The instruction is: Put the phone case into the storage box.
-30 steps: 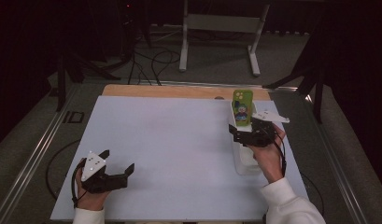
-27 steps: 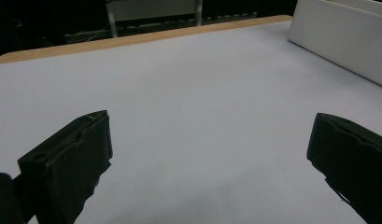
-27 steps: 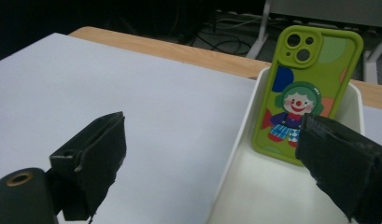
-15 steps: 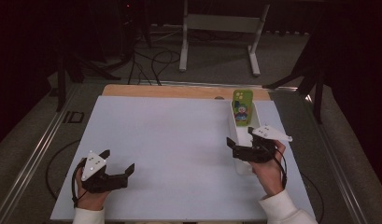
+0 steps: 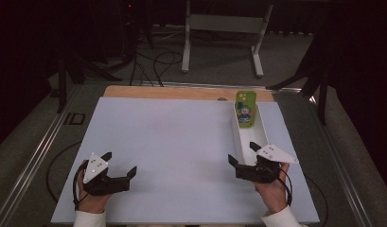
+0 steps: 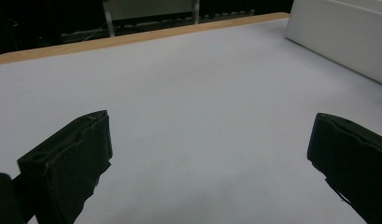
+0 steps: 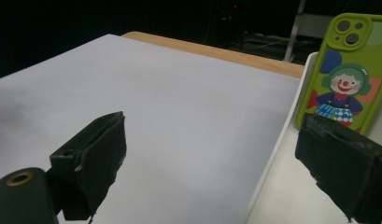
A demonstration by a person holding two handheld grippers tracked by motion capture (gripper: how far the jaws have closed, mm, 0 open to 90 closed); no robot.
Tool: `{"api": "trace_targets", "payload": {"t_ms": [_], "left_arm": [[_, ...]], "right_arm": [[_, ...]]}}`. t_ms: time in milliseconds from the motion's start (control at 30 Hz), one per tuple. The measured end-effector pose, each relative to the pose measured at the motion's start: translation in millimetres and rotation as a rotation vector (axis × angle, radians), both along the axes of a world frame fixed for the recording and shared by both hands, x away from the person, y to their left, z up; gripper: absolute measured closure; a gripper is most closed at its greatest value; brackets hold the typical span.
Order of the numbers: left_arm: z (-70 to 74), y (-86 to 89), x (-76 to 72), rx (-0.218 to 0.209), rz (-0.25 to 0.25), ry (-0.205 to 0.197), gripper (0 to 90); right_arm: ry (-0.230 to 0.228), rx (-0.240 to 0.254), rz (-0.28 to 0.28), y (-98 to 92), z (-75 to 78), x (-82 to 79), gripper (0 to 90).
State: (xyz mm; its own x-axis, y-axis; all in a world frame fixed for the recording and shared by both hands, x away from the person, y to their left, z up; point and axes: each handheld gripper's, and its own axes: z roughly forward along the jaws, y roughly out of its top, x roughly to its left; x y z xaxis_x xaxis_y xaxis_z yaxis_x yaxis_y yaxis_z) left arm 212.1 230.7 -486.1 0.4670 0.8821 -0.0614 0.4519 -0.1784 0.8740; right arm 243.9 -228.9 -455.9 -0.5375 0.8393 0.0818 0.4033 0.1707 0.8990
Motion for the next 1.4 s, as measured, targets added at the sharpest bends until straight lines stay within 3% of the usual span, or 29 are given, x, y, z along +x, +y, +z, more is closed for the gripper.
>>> {"api": "trace_targets", "payload": {"t_ms": [267, 433, 800, 867, 1133, 1400], "left_arm": [[-0.7, -1.5, -1.0, 0.005, -0.013, -0.001, 0.9], [-1.9, -3.9, -1.1, 0.008, -0.021, 0.0, 0.9], [-3.6, -7.5, -5.5, 0.01, -0.063, -0.012, 0.9], [-3.5, -7.4, -6.7, 0.009, -0.067, -0.017, 0.9], [-7.5, -9.2, -11.1, 0.007, -0.084, -0.03, 0.7], [-12.3, -16.1, -12.7, 0.014, -0.097, -0.039, 0.6]], "right_arm": [[-0.049, 0.045, 0.058, 1.3, -11.0, -15.9, 9.0], [-0.067, 0.035, 0.07, 5.3, -17.5, -22.5, 9.0], [-0.094, 0.074, 0.182, 13.5, -36.8, -36.4, 9.1], [-0.085, 0.096, 0.188, 13.2, -39.7, -37.9, 9.5], [-0.082, 0.1, 0.184, 9.7, -50.2, -42.9, 9.5], [-0.128, 0.075, 0.171, -0.1, -50.6, -40.7, 9.5]]}}
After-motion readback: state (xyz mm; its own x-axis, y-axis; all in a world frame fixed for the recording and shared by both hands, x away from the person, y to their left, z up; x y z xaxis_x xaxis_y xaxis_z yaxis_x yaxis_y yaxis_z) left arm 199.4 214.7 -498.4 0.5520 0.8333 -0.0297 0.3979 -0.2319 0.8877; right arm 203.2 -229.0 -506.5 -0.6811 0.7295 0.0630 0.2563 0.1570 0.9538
